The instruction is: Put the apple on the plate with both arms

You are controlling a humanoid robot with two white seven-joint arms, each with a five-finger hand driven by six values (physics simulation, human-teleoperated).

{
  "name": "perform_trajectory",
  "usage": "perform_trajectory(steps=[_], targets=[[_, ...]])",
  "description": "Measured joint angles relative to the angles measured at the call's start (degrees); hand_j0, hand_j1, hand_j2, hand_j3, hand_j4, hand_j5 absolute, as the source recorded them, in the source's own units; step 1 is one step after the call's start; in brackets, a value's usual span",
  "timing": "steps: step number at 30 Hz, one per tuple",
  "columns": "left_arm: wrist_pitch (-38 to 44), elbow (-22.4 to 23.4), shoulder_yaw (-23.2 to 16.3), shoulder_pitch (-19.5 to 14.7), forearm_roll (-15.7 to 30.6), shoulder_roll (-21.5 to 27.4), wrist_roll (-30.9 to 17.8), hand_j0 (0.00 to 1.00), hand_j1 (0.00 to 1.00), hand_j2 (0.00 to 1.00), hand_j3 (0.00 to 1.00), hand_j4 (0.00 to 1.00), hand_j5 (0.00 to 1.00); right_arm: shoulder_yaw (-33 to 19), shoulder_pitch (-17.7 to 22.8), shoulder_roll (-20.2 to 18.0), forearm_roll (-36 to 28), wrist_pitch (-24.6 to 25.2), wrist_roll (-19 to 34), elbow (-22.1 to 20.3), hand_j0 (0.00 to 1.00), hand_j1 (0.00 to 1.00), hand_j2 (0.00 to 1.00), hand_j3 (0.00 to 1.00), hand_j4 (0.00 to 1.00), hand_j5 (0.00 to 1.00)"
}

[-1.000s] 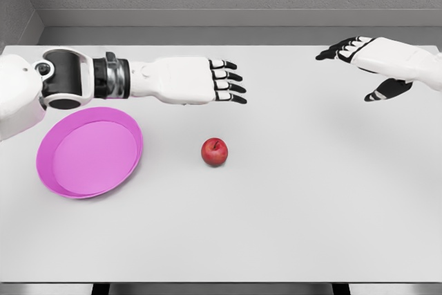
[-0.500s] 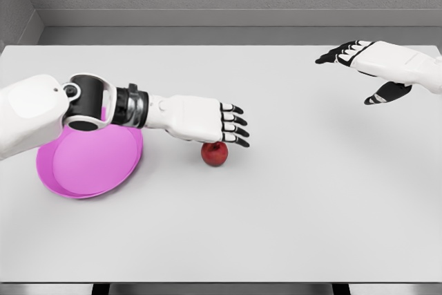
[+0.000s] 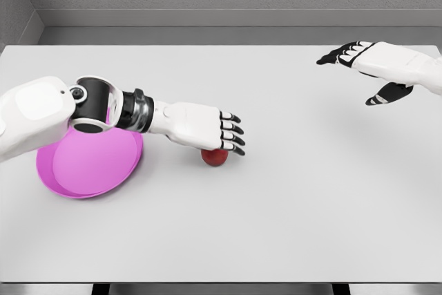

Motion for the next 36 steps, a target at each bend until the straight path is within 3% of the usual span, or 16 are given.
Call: perform_trajectory(steps=[14, 36], targets=[[0.0, 0.0, -4.1, -2.1, 2.8, 0.1, -1.1, 1.00, 1.00, 1.00, 1.00, 1.00, 1.00, 0.0, 0.0, -0.1, 0.0, 0.0, 0.0, 0.1, 1.00, 1.00, 1.00, 1.00, 1.00, 1.00], [0.0, 3.2, -4.9, -2.0, 1.9, -3.2, -1.9, 0.99, 0.99, 0.99, 0.99, 0.99, 0.99, 0.2, 0.2, -0.1, 0.0, 0.0, 0.0, 0.1, 1.00, 1.00, 1.00, 1.00, 1.00, 1.00]])
